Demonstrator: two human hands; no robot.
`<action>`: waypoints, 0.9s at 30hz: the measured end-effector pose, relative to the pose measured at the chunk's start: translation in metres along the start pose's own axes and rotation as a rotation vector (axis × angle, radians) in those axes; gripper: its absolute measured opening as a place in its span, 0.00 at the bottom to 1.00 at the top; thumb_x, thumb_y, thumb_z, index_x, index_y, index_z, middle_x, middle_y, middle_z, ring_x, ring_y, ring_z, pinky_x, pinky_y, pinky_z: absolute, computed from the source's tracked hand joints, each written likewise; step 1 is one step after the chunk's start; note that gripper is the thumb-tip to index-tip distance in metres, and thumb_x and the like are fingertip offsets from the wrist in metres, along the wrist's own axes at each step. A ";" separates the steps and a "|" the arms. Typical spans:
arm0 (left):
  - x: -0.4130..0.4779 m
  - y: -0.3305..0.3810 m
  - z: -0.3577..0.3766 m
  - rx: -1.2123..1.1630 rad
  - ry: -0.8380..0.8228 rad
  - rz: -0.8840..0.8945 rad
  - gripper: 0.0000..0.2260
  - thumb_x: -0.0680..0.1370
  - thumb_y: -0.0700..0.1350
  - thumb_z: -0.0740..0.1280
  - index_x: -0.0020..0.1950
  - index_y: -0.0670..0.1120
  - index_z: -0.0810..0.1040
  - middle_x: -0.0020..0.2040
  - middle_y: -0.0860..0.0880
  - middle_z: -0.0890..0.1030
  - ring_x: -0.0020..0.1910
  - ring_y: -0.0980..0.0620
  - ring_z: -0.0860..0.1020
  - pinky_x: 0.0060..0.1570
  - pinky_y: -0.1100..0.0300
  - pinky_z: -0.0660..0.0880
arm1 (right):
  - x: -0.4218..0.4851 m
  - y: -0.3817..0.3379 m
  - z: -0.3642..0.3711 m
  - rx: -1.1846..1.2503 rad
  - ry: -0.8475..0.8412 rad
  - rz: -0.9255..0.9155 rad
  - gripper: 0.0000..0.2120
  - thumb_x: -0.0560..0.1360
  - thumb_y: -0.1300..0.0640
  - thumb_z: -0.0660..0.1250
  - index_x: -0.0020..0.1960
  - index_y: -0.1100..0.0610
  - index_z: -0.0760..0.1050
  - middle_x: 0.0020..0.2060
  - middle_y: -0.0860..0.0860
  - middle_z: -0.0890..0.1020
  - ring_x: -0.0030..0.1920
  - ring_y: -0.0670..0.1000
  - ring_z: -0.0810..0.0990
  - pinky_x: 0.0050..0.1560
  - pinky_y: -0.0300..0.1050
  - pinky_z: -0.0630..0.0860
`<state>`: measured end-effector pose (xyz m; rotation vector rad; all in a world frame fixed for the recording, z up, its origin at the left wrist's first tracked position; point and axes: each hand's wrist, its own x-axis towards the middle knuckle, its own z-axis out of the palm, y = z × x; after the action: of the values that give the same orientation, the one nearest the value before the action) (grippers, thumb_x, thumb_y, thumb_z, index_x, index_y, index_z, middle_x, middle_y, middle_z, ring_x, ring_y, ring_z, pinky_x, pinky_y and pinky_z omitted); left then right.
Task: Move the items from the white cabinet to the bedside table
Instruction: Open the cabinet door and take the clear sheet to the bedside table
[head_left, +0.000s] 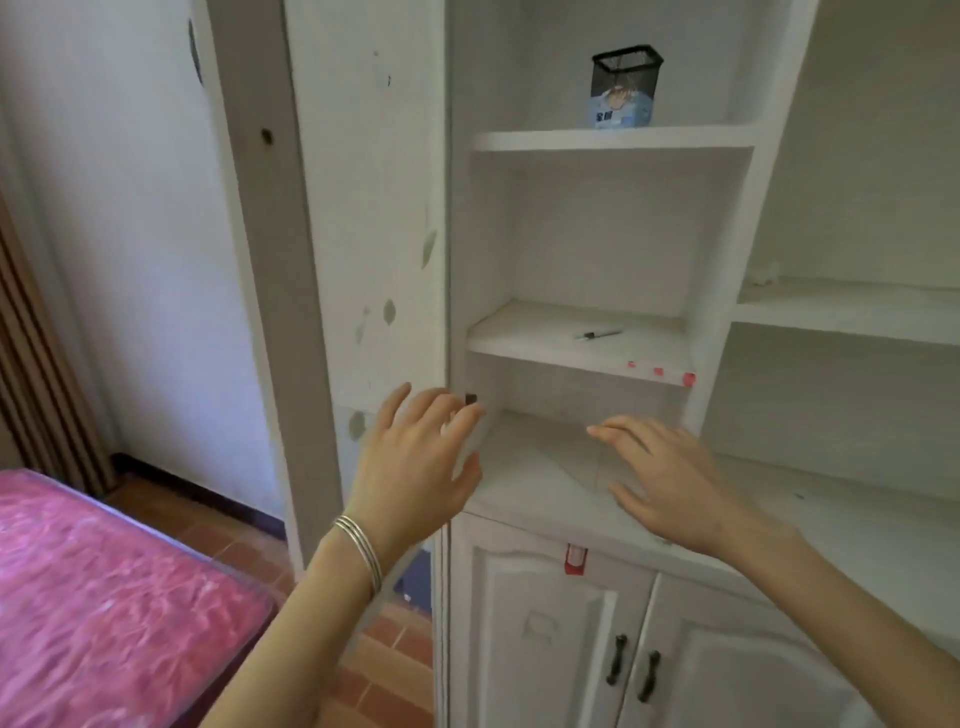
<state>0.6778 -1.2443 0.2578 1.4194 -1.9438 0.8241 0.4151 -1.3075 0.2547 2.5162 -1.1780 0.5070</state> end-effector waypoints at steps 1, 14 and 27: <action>-0.007 0.010 0.019 -0.045 -0.037 -0.023 0.17 0.72 0.50 0.61 0.59 0.47 0.77 0.52 0.48 0.80 0.56 0.46 0.76 0.62 0.47 0.66 | -0.007 0.007 0.011 0.017 -0.025 0.020 0.26 0.70 0.45 0.54 0.66 0.54 0.68 0.59 0.52 0.75 0.58 0.54 0.75 0.53 0.52 0.73; -0.011 0.088 0.181 -0.174 -0.301 -0.170 0.21 0.68 0.50 0.71 0.60 0.49 0.76 0.52 0.49 0.80 0.55 0.46 0.77 0.58 0.45 0.71 | -0.018 0.102 0.098 0.092 -0.216 0.002 0.24 0.75 0.50 0.63 0.69 0.55 0.65 0.64 0.50 0.72 0.63 0.52 0.70 0.60 0.47 0.68; 0.019 0.050 0.266 -0.226 -0.439 -0.194 0.22 0.73 0.53 0.63 0.66 0.51 0.71 0.59 0.51 0.76 0.61 0.48 0.72 0.63 0.49 0.65 | 0.061 0.123 0.163 0.145 -0.256 0.155 0.26 0.77 0.49 0.59 0.72 0.56 0.58 0.68 0.51 0.65 0.66 0.51 0.65 0.56 0.44 0.69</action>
<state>0.5983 -1.4479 0.0964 1.7162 -2.0858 0.2026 0.3848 -1.4924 0.1531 2.6878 -1.4883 0.3228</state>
